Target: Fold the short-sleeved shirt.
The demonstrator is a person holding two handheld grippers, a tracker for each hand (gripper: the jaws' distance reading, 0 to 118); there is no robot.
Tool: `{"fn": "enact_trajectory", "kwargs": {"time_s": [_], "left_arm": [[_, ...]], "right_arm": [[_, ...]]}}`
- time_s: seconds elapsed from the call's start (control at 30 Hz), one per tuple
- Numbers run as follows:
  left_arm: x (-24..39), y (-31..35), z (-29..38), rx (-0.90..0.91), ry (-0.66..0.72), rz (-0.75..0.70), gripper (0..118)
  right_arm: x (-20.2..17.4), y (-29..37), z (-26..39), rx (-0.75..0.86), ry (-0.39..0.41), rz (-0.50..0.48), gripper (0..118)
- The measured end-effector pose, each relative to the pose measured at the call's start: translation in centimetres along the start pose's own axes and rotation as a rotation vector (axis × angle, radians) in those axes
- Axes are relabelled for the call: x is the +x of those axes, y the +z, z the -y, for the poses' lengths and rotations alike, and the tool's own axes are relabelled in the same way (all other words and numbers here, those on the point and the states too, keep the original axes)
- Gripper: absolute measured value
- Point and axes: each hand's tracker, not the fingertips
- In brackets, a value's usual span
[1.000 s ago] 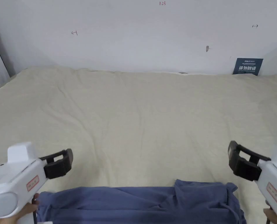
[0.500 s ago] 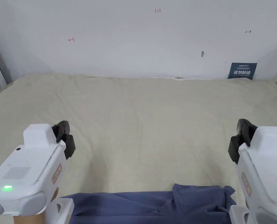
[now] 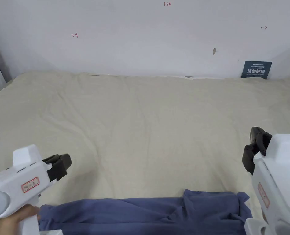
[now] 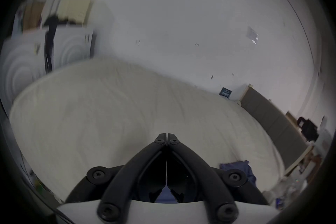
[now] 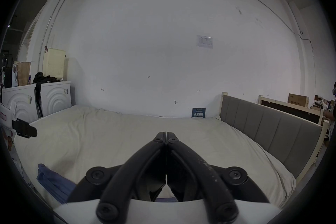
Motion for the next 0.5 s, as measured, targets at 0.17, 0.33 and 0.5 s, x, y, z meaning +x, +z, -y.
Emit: {"fn": "enact_trajectory", "kwargs": {"time_s": [0.17, 0.33, 0.5], "left_arm": [[-6.9, -0.9, 1.9, -0.190, 0.131, 0.032, 1], [-13.1, -1.9, 4.4, -0.335, 0.219, 0.044, 77], [-14.4, -2.1, 7.1, -0.378, 0.190, -0.025, 112]], "right_arm": [[-1.1, -0.4, 0.2, -0.030, 0.009, -0.008, 1], [-2.4, -1.2, 0.6, -0.069, 0.018, -0.020, 2], [-4.1, -1.8, 1.2, -0.104, 0.042, -0.041, 2]]}}
